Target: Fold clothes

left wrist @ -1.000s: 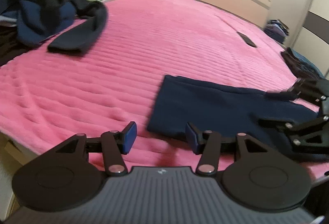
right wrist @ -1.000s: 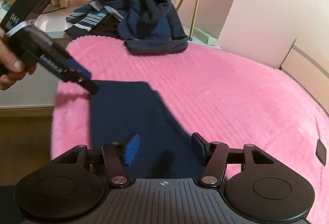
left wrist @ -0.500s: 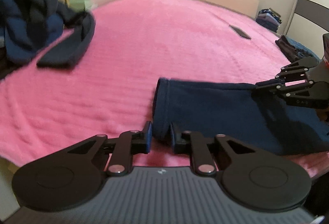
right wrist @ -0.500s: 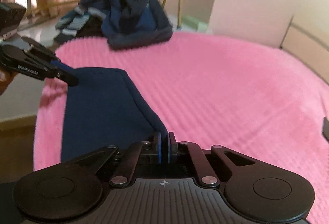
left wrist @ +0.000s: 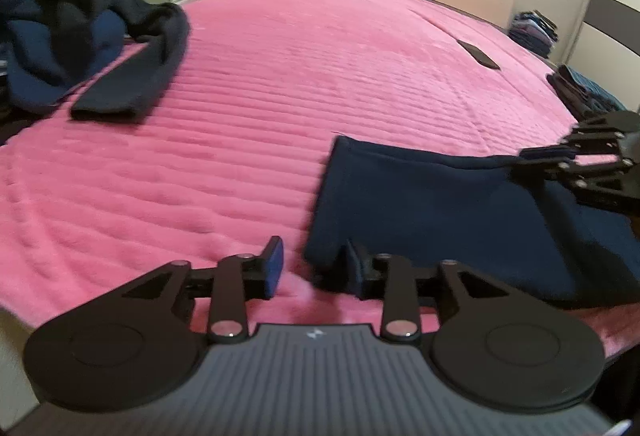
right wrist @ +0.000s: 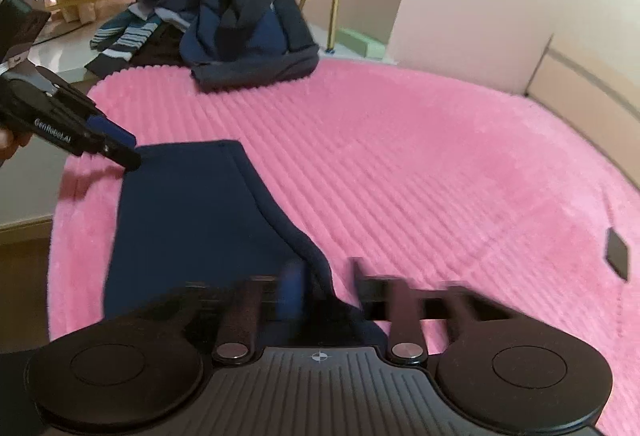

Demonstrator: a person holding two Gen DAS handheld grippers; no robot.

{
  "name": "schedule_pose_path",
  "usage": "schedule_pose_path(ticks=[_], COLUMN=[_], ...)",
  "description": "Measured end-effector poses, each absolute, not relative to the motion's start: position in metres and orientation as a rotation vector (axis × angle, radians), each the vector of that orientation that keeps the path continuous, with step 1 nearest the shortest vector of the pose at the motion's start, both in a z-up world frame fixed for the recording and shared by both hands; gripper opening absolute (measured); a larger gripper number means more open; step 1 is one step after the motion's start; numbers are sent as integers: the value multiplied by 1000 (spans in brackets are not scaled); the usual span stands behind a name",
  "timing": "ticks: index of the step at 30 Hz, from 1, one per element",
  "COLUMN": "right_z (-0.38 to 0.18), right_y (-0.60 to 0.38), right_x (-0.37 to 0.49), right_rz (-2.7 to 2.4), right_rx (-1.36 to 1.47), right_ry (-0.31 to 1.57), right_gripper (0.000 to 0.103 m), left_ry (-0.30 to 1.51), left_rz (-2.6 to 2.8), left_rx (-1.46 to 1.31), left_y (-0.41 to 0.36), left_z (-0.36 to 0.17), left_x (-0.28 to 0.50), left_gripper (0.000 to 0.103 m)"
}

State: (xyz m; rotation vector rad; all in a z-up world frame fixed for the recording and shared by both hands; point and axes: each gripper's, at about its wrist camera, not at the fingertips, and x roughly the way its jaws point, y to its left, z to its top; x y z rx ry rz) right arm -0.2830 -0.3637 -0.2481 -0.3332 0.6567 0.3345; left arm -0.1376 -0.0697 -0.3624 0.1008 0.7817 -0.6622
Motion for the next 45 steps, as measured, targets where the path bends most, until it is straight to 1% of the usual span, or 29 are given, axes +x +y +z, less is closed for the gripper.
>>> schedule_pose_path(ticks=[2, 7, 9, 10, 11, 12, 13, 14, 15, 17, 21, 30, 31, 32, 33, 34, 35, 36, 41, 44, 45], right_z=[-248, -248, -251, -256, -260, -268, -274, -279, -280, -280, -276, -260, -257, -255, -253, -251, -249, -246, -240, -236, -235], right_y=[-351, -318, -302, -292, -285, -279, -276, -274, -275, -279, -289, -304, -308, -312, -317, -323, -329, -336, -363, -375, -378], right_x=[-295, -324, -332, -332, -329, -326, -323, -320, -318, -316, -321, -347, -350, -355, -359, -364, -369, -375, -394, -404, -408], right_rz=[356, 409, 440, 458, 467, 466, 457, 447, 441, 432, 426, 368, 352, 331, 309, 284, 259, 243, 156, 118, 107], right_rx=[-344, -370, -402, -441, -475, -520, -549, -574, -570, -552, -492, -398, -389, -380, -371, -363, -354, -336, -279, -259, -255], right_ry=[648, 625, 626, 635, 647, 663, 674, 683, 685, 687, 682, 622, 616, 608, 600, 589, 578, 572, 577, 579, 579], right_gripper=[59, 58, 55, 46, 40, 40, 37, 22, 19, 19, 19, 20, 21, 29, 40, 66, 72, 72, 72, 72, 72], left_ry=[780, 789, 806, 816, 828, 841, 852, 864, 875, 898, 945, 986, 983, 981, 981, 982, 987, 996, 1049, 1041, 1028], left_rz=[-639, -618, -633, -645, -656, -665, -673, -679, -683, -690, -691, -638, -625, -608, -590, -577, -566, -561, -578, -560, -547], left_rx=[71, 22, -11, -38, -71, -106, -140, -175, -208, -267, -342, -485, -502, -519, -533, -542, -552, -565, -623, -688, -704], left_y=[-59, -40, -36, -35, -34, -34, -34, -34, -35, -38, -47, -61, -61, -60, -60, -60, -61, -61, -66, -67, -68], left_z=[-358, -351, -351, -352, -353, -354, -356, -358, -360, -364, -373, -385, -386, -387, -388, -388, -389, -389, -393, -398, -399], left_x=[-141, -157, -162, -164, -165, -165, -165, -164, -163, -160, -153, -144, -144, -144, -145, -145, -146, -147, -154, -155, -155], left_gripper=[29, 29, 29, 29, 29, 29, 29, 29, 30, 32, 42, 42, 40, 38, 33, 29, 28, 26, 26, 26, 22])
